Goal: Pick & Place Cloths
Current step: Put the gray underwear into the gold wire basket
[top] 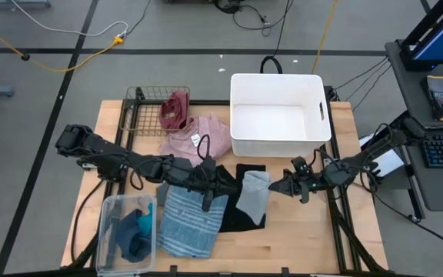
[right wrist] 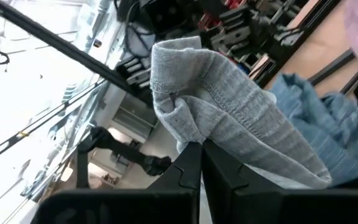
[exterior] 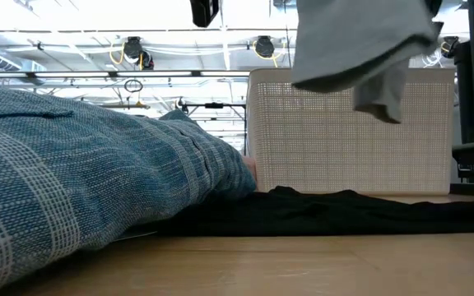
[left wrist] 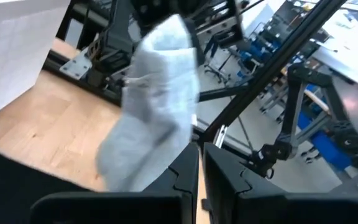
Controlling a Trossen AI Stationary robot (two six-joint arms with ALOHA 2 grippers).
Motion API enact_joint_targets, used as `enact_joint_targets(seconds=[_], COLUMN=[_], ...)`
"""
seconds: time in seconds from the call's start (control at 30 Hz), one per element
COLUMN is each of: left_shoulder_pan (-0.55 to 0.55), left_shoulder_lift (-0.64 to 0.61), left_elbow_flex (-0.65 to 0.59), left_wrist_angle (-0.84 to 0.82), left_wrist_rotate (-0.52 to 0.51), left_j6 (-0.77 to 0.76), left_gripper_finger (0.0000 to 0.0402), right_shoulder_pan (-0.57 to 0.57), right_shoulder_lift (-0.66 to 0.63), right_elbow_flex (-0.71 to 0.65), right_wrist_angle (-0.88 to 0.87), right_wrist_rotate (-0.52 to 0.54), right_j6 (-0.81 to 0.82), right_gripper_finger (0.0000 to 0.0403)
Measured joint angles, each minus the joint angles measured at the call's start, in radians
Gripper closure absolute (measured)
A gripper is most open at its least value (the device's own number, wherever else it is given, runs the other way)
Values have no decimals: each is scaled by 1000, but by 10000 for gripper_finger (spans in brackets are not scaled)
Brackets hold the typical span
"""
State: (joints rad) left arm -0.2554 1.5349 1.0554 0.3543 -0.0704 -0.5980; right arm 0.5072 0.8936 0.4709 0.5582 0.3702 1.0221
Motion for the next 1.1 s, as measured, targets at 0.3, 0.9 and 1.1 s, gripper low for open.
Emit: enact_joint_targets(seconds=[0.3,0.9,1.1], left_shoulder_pan=[0,0,0], left_shoulder_lift=[0,28,55], left_elbow_flex=[0,2,2], left_wrist_angle=[25,135,216], left_wrist_rotate=[-89,-141,-135], left_j6=[-9,-15,-12], left_gripper_finger=[284,136,135], right_shoulder_pan=[-56,-132,-167], right_shoulder_lift=[1,149,233], right_elbow_flex=[0,117,243], right_wrist_angle=[49,148,102], right_wrist_rotate=[-4,-87,-165], right_j6=[-44,-99,-146], right_gripper_finger=[403,403,403])
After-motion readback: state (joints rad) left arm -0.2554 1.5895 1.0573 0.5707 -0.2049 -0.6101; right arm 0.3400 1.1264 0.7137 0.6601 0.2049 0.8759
